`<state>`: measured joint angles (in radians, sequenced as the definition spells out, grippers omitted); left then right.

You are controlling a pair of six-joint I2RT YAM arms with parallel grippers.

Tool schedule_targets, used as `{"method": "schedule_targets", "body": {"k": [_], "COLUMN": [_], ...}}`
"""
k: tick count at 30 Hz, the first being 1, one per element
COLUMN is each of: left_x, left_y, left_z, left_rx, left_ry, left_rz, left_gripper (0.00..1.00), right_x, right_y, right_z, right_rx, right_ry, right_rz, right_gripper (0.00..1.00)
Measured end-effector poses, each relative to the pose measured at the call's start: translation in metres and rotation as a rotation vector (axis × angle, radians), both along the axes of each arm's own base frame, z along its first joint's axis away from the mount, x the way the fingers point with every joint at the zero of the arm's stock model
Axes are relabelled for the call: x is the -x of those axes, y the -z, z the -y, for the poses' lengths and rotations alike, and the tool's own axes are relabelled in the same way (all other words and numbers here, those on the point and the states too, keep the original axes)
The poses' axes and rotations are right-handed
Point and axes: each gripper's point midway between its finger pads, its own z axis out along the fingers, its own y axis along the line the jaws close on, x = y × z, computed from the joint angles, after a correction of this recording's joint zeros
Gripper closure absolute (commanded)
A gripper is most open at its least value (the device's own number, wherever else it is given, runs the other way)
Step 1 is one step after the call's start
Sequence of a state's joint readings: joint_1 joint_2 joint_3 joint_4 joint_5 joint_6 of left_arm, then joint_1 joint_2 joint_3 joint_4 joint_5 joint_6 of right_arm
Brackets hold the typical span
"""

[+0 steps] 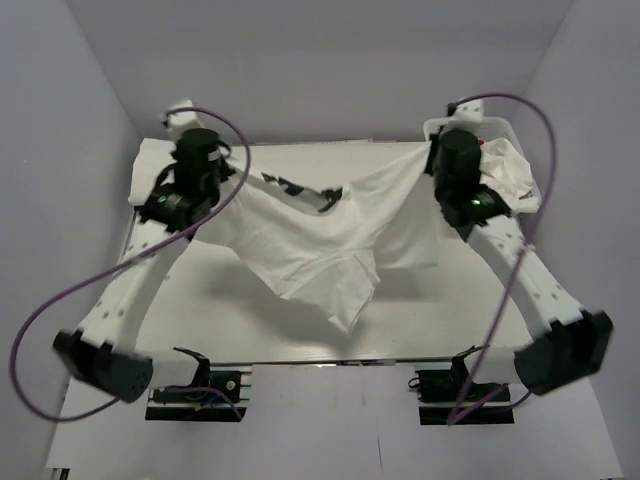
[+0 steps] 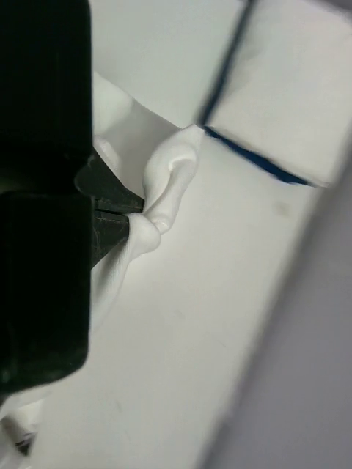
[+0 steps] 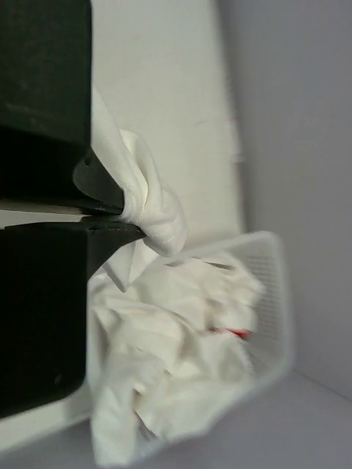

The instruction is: Fold and stack the t-shirts

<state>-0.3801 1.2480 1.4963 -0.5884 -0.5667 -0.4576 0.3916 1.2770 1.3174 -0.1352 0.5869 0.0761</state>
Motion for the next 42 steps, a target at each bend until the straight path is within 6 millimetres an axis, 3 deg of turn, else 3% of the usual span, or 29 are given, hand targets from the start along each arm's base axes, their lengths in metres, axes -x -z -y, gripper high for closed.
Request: {"method": "schedule_targets", "body": {"k": [1, 2, 3, 4, 6, 7, 8, 9, 11, 15, 18, 20, 23, 29, 31, 34, 37, 42], "left_x": [-0.013, -0.025, -0.032, -0.035, -0.035, -0.030, -0.024, -0.020, -0.018, -0.025, -0.029, -0.027, -0.006, 0.084, 0.112, 0.148, 0.182, 0.229], "left_y": [0.041, 0.085, 0.126, 0.170, 0.239, 0.266, 0.285, 0.294, 0.291, 0.240, 0.202, 0.196, 0.212, 0.250, 0.259, 0.278, 0.304, 0.342], "left_z": [0.005, 0.008, 0.008, 0.007, 0.001, -0.004, -0.007, -0.011, -0.015, -0.005, 0.024, 0.052, 0.105, 0.224, 0.259, 0.305, 0.332, 0.325], "left_rx": [-0.014, -0.030, -0.044, -0.055, -0.072, -0.069, -0.070, -0.058, -0.036, 0.009, 0.040, 0.048, 0.025, -0.123, -0.179, -0.262, -0.341, -0.440], "left_ry": [-0.003, -0.010, -0.020, -0.030, -0.057, -0.074, -0.082, -0.095, -0.102, -0.030, 0.113, 0.231, 0.437, 0.882, 1.006, 1.156, 1.253, 1.312], "left_rz": [-0.100, -0.209, -0.314, -0.439, -0.642, -0.729, -0.797, -0.834, -0.838, -0.698, -0.621, -0.608, -0.654, -0.768, -0.788, -0.820, -0.866, -0.979], "left_gripper": [1.00, 1.00, 1.00, 0.95, 0.49, 0.07, 0.00, 0.00, 0.00, 0.00, 0.00, 0.00, 0.00, 0.00, 0.00, 0.01, 0.04, 0.05], "right_x": [-0.012, -0.023, -0.031, -0.036, -0.036, -0.036, -0.036, -0.036, -0.038, -0.049, -0.045, -0.032, -0.001, 0.063, 0.074, 0.074, 0.070, 0.067], "right_y": [0.036, 0.076, 0.117, 0.154, 0.221, 0.247, 0.266, 0.277, 0.280, 0.249, 0.222, 0.215, 0.223, 0.273, 0.278, 0.267, 0.249, 0.223], "right_z": [-0.007, -0.015, -0.019, -0.023, -0.024, -0.025, -0.027, -0.028, -0.031, -0.039, -0.041, -0.041, -0.040, -0.038, -0.038, -0.036, -0.022, 0.013], "right_rx": [0.011, 0.017, 0.032, 0.046, 0.085, 0.102, 0.111, 0.117, 0.115, 0.074, 0.019, -0.034, -0.132, -0.314, -0.351, -0.386, -0.412, -0.468], "right_ry": [-0.013, -0.029, -0.035, -0.042, -0.043, -0.046, -0.053, -0.059, -0.073, -0.098, -0.099, -0.100, -0.114, -0.147, -0.151, -0.143, -0.094, 0.023], "right_rz": [-0.081, -0.177, -0.280, -0.374, -0.572, -0.660, -0.725, -0.770, -0.799, -0.740, -0.683, -0.669, -0.690, -0.854, -0.886, -0.860, -0.794, -0.699], "right_gripper": [0.71, 0.50, 0.33, 0.25, 0.14, 0.10, 0.10, 0.10, 0.10, 0.10, 0.10, 0.10, 0.10, 0.10, 0.10, 0.10, 0.10, 0.10]}}
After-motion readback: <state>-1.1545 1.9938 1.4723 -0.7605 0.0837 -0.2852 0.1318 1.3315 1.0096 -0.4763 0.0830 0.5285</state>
